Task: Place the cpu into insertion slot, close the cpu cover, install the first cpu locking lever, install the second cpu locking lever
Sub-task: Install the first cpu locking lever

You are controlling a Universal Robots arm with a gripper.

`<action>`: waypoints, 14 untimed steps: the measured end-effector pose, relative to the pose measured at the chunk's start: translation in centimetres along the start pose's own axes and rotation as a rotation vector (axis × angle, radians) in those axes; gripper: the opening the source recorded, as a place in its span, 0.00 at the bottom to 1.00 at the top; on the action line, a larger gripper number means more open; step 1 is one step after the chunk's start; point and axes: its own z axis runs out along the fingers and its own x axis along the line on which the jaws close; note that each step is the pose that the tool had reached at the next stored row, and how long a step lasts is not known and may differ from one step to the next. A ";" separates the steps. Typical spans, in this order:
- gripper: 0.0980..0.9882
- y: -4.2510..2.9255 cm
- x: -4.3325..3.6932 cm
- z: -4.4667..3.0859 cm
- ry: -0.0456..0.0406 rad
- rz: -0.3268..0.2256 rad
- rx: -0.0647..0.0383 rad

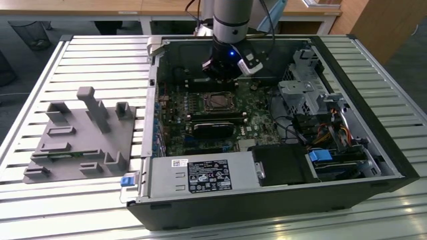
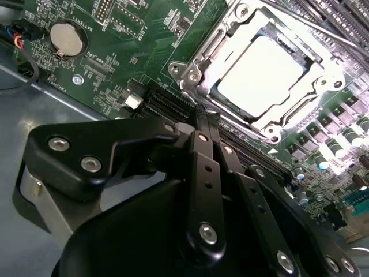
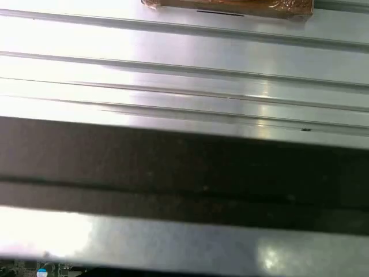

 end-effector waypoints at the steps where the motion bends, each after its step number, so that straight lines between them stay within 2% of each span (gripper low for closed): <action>1: 0.03 -0.06 0.01 -0.01 0.0001 0.000 0.000; 14: 0.03 -0.60 0.00 -0.05 0.0000 0.000 0.000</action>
